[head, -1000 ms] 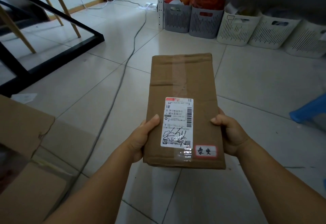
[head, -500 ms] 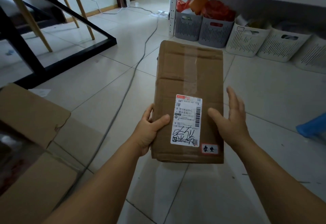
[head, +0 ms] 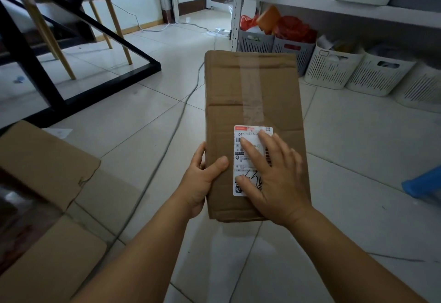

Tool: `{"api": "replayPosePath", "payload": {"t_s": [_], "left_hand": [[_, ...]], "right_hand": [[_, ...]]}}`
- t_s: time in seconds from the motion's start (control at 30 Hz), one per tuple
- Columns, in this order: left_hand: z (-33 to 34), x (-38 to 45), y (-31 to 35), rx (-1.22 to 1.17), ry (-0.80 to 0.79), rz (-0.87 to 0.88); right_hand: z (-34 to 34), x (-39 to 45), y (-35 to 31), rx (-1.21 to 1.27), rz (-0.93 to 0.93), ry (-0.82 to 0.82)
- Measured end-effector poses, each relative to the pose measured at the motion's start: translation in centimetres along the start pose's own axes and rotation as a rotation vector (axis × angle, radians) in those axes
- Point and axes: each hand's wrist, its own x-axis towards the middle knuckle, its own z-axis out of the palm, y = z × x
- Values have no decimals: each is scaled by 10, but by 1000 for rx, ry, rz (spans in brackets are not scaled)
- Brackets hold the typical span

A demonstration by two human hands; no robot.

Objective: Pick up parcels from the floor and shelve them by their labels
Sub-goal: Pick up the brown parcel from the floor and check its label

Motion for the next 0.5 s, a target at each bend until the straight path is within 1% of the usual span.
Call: {"api": "replayPosePath", "payload": {"t_s": [0.17, 0.37, 0.5], "left_hand": [[0, -2, 1, 5, -1, 34], [1, -1, 1, 2, 7, 39], [2, -2, 3, -3, 14, 43]], "right_hand": [[1, -9, 2, -49, -35, -32], [-1, -6, 5, 12, 48, 15], [0, -10, 5, 14, 9, 30]]}}
